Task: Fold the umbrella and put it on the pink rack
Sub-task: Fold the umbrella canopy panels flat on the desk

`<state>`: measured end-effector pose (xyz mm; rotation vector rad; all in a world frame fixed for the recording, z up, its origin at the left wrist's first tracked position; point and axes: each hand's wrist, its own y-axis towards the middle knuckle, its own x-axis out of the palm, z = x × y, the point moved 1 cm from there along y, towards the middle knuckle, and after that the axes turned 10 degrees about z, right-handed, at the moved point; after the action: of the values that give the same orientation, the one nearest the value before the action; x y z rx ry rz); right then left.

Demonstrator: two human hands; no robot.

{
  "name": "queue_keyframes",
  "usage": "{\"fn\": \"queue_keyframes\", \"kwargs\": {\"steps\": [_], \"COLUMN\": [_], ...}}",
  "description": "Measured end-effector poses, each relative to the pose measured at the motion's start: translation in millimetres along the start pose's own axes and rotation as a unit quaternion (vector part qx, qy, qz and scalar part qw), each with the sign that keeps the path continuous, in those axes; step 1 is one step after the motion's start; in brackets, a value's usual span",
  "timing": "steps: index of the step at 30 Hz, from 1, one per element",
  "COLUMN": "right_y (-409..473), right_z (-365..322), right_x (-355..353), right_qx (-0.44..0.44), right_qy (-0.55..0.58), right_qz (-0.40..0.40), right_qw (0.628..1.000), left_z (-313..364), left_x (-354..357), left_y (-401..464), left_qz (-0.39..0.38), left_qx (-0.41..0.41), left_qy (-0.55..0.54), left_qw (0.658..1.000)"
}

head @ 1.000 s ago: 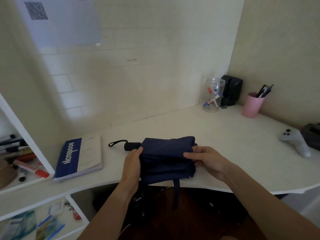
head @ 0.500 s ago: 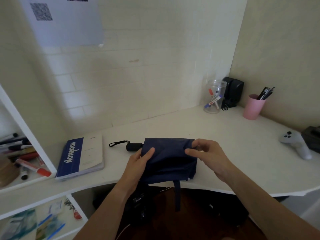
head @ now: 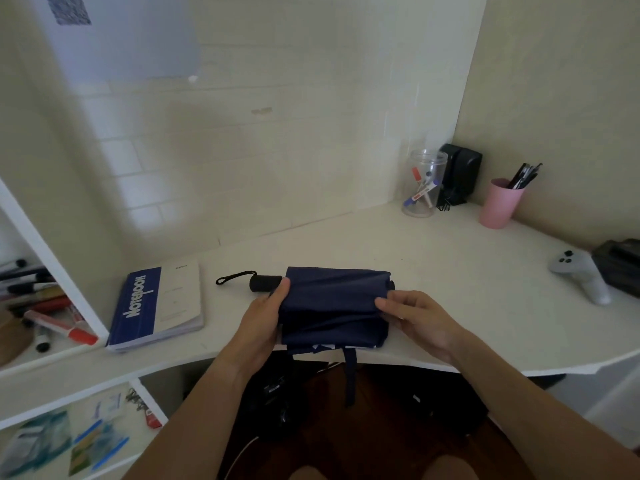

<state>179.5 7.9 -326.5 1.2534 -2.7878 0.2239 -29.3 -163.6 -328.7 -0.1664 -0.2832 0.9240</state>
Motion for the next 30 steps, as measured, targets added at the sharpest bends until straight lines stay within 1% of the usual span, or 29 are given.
{"fn": "queue_keyframes", "kwargs": {"steps": [2, 4, 6, 8, 10, 13, 16, 18, 20, 21, 24, 27, 28, 29, 30], "right_y": [0, -2, -4, -6, -6, -8, -11, -9, -8, -9, -12, -17, -20, -22, -24], "right_z": [2, 2, 1, 0, 3, 11, 13, 19, 21, 21, 19, 14, 12, 9, 4], "right_x": [-1, 3, 5, 6, 3, -3, 0, 5, 12, 14, 14, 11, 12, 14, 17], "right_qx": [-0.011, -0.041, -0.075, -0.091, -0.093, -0.058, -0.057, -0.067, -0.087, -0.101, -0.116, -0.080, -0.096, -0.142, -0.214], "right_qy": [0.013, -0.040, -0.087, -0.125, -0.164, -0.183, -0.202, -0.236, -0.280, -0.301, -0.348, -0.399, -0.424, -0.440, -0.452], "right_qz": [0.007, 0.019, 0.046, 0.068, 0.064, 0.059, 0.089, 0.138, 0.192, 0.206, 0.227, 0.218, 0.227, 0.244, 0.263], "right_qw": [1.000, 0.998, 0.992, 0.986, 0.980, 0.980, 0.974, 0.959, 0.937, 0.926, 0.902, 0.887, 0.872, 0.852, 0.825], "left_z": [0, 0, 1, 2, 2, 0, -2, -4, -8, -11, -21, -20, -19, -18, -15], "left_x": [0, -1, -3, -5, -7, -13, -21, -23, -25, -25, -27, -23, -20, -16, -12], "left_y": [-2, -2, -3, -6, -10, -12, -12, -13, -10, -7, 3, 2, 1, -1, -4], "left_qz": [-0.004, -0.004, -0.007, -0.029, -0.051, -0.061, -0.065, -0.072, -0.066, -0.063, -0.067, -0.062, -0.054, -0.039, -0.024], "left_qx": [0.014, 0.030, 0.048, 0.066, 0.087, 0.101, 0.124, 0.152, 0.172, 0.178, 0.171, 0.166, 0.170, 0.179, 0.190], "left_qy": [0.009, 0.030, 0.048, 0.059, 0.090, 0.152, 0.220, 0.254, 0.273, 0.279, 0.294, 0.317, 0.325, 0.331, 0.337], "left_qw": [1.000, 0.999, 0.998, 0.996, 0.991, 0.981, 0.965, 0.952, 0.944, 0.941, 0.938, 0.932, 0.929, 0.926, 0.922]}}
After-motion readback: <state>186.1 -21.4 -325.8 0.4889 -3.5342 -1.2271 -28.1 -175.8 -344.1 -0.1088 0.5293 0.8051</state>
